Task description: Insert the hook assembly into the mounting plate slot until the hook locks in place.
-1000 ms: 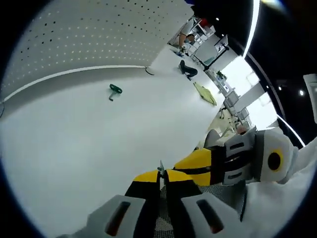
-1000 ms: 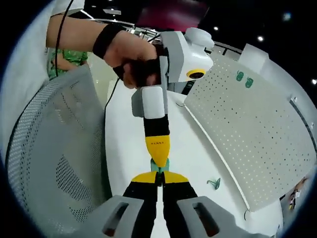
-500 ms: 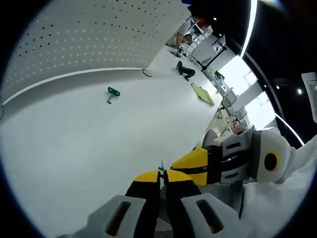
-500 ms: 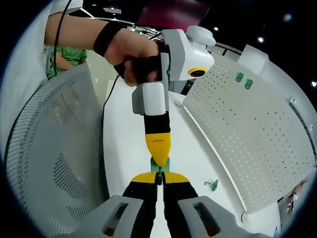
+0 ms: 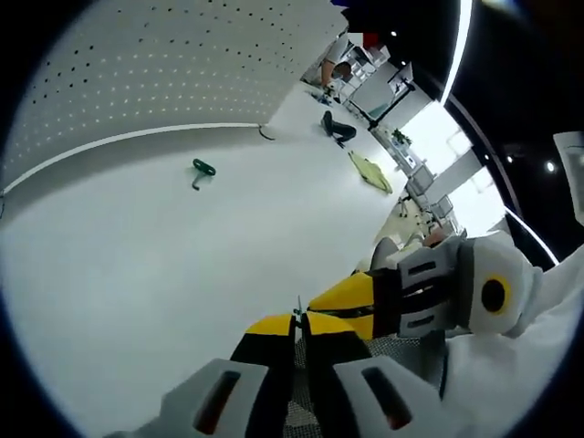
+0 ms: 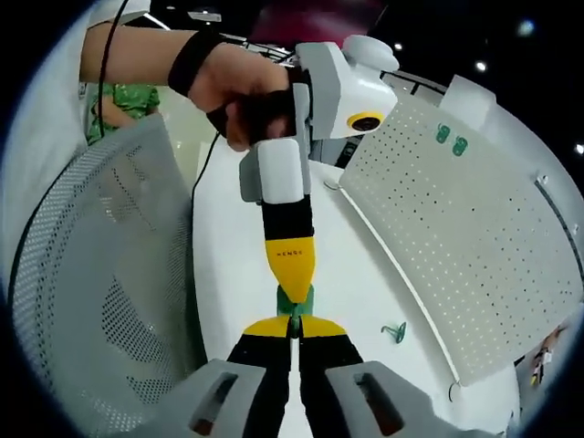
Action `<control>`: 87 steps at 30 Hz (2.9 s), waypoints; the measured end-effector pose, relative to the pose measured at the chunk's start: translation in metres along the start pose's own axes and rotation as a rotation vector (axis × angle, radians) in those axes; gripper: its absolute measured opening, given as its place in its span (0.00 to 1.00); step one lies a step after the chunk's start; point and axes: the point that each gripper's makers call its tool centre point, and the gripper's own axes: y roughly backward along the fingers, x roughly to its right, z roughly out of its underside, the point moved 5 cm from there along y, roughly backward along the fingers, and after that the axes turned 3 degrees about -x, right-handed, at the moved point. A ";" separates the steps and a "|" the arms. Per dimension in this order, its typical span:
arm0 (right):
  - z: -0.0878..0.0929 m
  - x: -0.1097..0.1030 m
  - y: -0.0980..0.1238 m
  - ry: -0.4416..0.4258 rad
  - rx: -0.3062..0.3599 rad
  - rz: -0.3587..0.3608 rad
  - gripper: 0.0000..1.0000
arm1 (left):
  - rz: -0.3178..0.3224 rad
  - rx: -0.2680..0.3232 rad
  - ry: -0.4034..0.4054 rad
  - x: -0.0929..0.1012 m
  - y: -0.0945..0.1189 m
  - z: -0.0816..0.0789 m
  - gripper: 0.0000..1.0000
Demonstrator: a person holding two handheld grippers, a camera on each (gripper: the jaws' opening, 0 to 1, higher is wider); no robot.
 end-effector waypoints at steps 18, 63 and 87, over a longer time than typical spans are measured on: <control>-0.002 0.010 0.005 -0.031 0.024 0.070 0.00 | 0.044 0.109 -0.186 0.005 0.005 -0.010 0.09; -0.019 0.044 0.012 -0.281 0.089 0.261 0.01 | 0.067 0.623 -0.226 0.006 0.055 -0.018 0.41; -0.040 0.075 0.008 -0.470 0.162 0.346 0.01 | -0.063 0.675 -0.363 -0.005 0.070 -0.004 0.68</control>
